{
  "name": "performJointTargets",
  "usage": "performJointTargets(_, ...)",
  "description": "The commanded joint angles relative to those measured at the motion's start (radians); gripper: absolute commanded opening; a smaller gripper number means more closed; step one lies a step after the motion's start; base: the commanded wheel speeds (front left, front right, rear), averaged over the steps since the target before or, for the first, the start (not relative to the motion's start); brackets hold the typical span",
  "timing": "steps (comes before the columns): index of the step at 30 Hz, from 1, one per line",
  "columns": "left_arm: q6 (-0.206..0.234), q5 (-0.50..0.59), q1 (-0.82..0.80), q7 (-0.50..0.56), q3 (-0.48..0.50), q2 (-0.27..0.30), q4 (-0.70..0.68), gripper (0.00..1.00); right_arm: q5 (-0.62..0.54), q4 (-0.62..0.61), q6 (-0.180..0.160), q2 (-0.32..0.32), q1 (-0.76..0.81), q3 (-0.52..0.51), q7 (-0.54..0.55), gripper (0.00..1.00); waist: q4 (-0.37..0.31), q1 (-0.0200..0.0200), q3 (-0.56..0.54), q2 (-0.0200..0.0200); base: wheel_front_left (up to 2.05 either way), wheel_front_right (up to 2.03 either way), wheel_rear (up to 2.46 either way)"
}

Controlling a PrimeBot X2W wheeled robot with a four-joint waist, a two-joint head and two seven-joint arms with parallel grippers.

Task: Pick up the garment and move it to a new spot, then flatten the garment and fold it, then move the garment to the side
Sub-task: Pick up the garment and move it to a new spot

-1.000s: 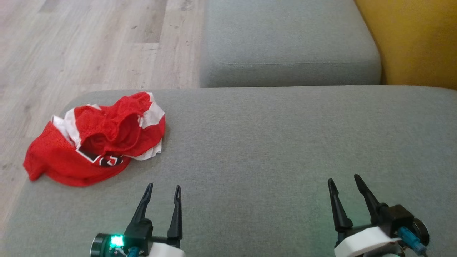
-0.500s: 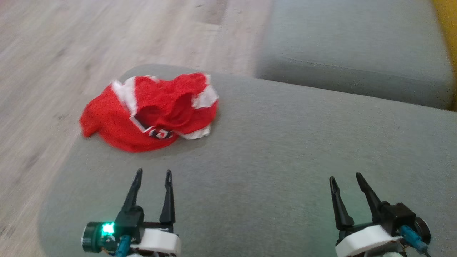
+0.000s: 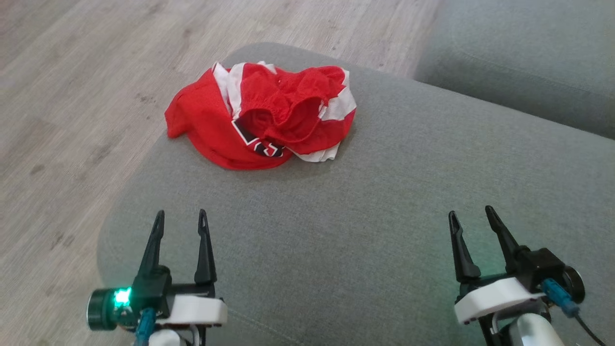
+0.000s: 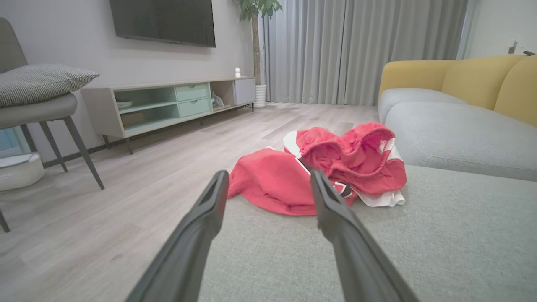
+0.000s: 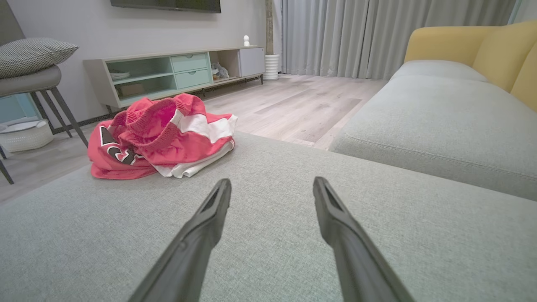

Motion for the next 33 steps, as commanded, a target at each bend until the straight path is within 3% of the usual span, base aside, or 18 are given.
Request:
performJointTargets(1, 0.002, 0.013, -0.059, -0.009, 0.035, 0.001, -0.046, 1.00, -0.015, -0.028, 0.008, -0.011, -0.037, 0.012, -0.013, 1.00, 0.010, -0.0002, 0.012, 0.0000, 0.00, 0.00, 0.00)
performJointTargets(7, -0.011, 0.016, -0.152, -0.009, 0.083, 0.001, -0.062, 1.00, -0.062, -0.058, 0.008, -0.011, -0.032, -0.039, -0.013, 1.00, 0.018, -0.0002, 0.059, 0.0000, 0.00, 0.00, 0.00)
performJointTargets(13, -0.035, 0.027, -0.371, -0.009, 0.154, 0.024, -0.106, 1.00, -0.148, -0.097, 0.008, -0.025, -0.113, -0.060, -0.013, 1.00, -0.046, -0.0002, 0.239, 0.0000, 0.00, 0.00, 0.00)
performJointTargets(18, -0.080, 0.045, -0.574, -0.009, 0.155, 0.062, 0.012, 1.00, -0.170, -0.120, 0.008, -0.081, -0.159, -0.059, -0.013, 1.00, -0.078, -0.0002, 0.339, 0.0000, 0.00, 0.00, 0.00)
performJointTargets(22, -0.133, 0.042, -0.800, 0.008, 0.134, 0.082, 0.304, 1.00, -0.178, -0.127, 0.008, -0.129, -0.189, -0.049, -0.013, 1.00, -0.110, -0.0002, 0.407, 0.0000, 0.00, 0.00, 0.00)
performJointTargets(26, -0.154, 0.036, -0.991, 0.120, 0.126, 0.093, 0.581, 1.00, -0.178, -0.136, 0.008, -0.153, -0.219, -0.045, -0.013, 1.00, -0.140, -0.0002, 0.459, 0.0000, 0.00, 0.00, 0.00)
performJointTargets(30, -0.197, 0.018, -1.076, 0.200, 0.117, 0.097, 0.791, 1.00, -0.177, -0.141, 0.008, -0.158, -0.238, -0.037, -0.013, 1.00, -0.169, -0.0002, 0.486, 0.0000, 0.00, 0.00, 0.00)
performJointTargets(33, -0.194, 0.025, -1.101, 0.198, 0.106, 0.108, 0.885, 1.00, -0.175, -0.139, 0.008, -0.160, -0.246, -0.037, -0.013, 1.00, -0.184, -0.0002, 0.501, 0.0000, 0.00, 0.00, 0.00)
